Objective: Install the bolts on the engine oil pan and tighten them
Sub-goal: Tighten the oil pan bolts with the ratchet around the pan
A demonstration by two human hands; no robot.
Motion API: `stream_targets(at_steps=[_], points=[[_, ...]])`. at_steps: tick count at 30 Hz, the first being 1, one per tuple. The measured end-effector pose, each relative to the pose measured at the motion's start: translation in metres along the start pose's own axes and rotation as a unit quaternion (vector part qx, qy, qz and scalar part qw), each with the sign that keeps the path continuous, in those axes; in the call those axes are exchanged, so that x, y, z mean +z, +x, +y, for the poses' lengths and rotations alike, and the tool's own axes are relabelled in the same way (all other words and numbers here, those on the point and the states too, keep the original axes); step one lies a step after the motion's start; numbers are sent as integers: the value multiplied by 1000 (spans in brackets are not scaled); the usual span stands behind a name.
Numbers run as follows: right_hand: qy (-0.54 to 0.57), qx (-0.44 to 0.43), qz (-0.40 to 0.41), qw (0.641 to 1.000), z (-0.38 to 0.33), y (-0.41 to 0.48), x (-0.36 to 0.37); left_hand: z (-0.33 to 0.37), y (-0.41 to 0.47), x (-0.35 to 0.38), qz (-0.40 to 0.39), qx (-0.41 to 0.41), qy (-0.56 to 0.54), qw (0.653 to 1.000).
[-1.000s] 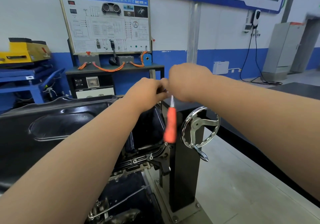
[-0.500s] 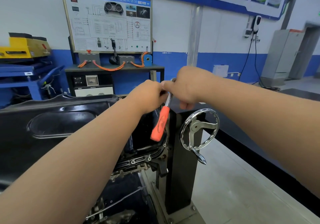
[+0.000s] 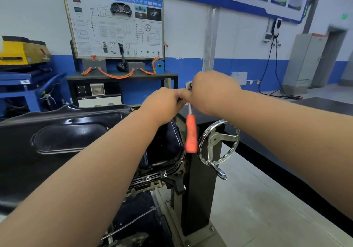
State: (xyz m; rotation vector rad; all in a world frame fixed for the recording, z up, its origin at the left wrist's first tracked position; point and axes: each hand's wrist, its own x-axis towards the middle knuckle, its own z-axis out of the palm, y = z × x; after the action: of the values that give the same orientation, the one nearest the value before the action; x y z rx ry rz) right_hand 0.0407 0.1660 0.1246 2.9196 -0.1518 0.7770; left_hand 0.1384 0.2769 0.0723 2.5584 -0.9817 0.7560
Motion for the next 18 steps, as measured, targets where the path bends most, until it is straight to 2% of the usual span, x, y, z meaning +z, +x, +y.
stream_targets(at_steps=[6, 10, 12, 14, 16, 18], points=[[-167, -169, 31, 971, 3, 0, -9, -1, 1, 2, -54, 37, -2, 998], [-151, -125, 45, 980, -3, -3, -2, -2, 0, -2, -19, 10, -36, 999], [-80, -47, -15, 996, -7, -4, 2, 0, 0, -7, -20, -13, -22, 999], [-36, -7, -35, 999, -9, -3, 4, 2, 0, -10, -21, -18, -8, 1000], [-70, -36, -14, 997, -7, -2, 2, 2, -2, -11, -5, 4, -19, 1000], [-117, -101, 4, 988, -4, -4, -4, 0, -3, -13, -10, 22, -42, 999]])
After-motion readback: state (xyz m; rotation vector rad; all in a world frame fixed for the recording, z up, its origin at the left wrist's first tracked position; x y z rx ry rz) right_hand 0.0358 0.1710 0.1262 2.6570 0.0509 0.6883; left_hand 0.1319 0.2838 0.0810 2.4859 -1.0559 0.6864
